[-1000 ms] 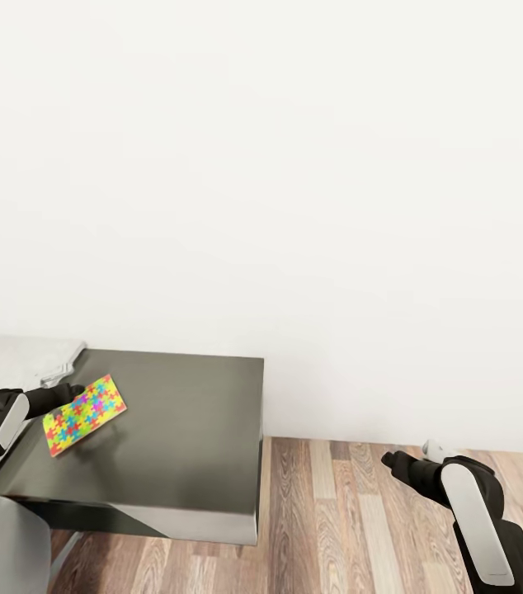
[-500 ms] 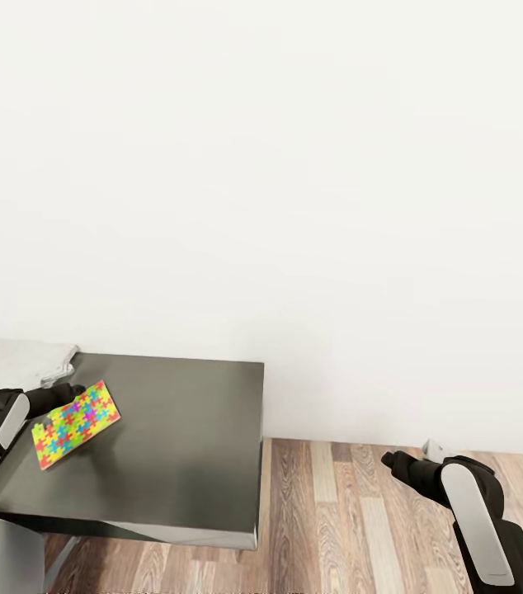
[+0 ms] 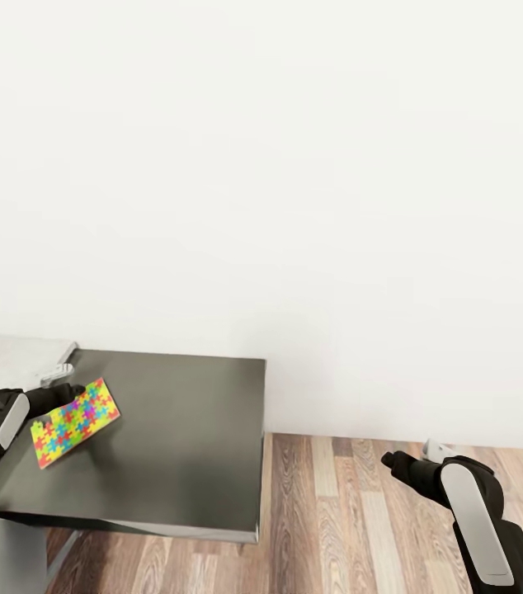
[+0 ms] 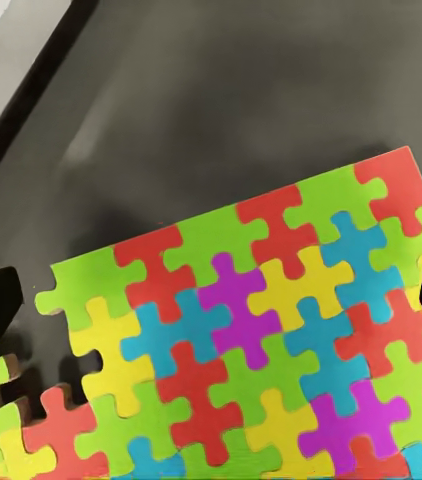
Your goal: Put all the toys in the child's room - the three board games (two on the bed and one on the table), the two jigsaw puzzles on the table, and the tennis ball on the table - inside the toy box on the table in the child's room.
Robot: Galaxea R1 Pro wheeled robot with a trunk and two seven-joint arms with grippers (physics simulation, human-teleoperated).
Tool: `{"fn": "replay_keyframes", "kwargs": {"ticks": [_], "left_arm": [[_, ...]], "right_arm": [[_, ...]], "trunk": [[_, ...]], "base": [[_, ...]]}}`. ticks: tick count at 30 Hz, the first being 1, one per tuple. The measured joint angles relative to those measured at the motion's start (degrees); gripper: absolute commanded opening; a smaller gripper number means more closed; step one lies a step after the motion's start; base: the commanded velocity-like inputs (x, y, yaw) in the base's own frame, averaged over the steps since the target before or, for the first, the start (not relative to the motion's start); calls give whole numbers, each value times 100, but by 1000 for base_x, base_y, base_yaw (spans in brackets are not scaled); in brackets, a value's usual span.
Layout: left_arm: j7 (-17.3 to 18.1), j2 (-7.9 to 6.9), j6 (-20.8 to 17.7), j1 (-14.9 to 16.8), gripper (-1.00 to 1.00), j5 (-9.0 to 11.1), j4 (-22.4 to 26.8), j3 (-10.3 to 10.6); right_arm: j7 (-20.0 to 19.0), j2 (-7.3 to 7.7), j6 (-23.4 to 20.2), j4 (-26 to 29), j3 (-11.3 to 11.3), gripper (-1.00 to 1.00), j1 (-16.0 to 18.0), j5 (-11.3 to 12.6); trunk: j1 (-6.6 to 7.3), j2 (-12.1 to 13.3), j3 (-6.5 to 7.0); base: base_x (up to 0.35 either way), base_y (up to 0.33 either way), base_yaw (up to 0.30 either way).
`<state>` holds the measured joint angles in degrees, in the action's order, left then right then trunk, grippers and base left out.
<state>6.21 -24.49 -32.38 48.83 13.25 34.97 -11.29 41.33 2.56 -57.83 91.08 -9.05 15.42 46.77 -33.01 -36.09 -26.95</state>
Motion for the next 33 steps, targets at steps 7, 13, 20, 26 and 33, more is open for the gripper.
{"fn": "replay_keyframes", "kwargs": {"ticks": [7, 13, 20, 26, 33], "left_arm": [[61, -5, -28, 0, 100, 25, 0, -18], [161, -10, -40, 0, 100, 38, -3, -36], [695, -48, -62, 0, 100, 30, -2, -36], [1189, -64, -87, 0, 100, 22, -3, -36], [1465, -70, -303, 0, 100, 49, -2, -45]], "right_arm": [[0, -2, 0, 0, 0, 100, 0, 0], [1, 1, 0, 1, 0, 100, 0, 0], [-5, 4, 0, 1, 0, 100, -1, 0], [-8, 6, 0, 1, 0, 100, 0, 0], [-8, 15, 0, 1, 0, 100, -1, 0]], "trunk": [[0, 0, -66], [-1, 0, -123], [-1, 0, -160], [-1, 0, -165], [-1, 0, -166]], "base": [[115, 96, 0], [22, 15, 0], [4, 3, 0], [0, 0, 0], [0, 0, 0]]}}
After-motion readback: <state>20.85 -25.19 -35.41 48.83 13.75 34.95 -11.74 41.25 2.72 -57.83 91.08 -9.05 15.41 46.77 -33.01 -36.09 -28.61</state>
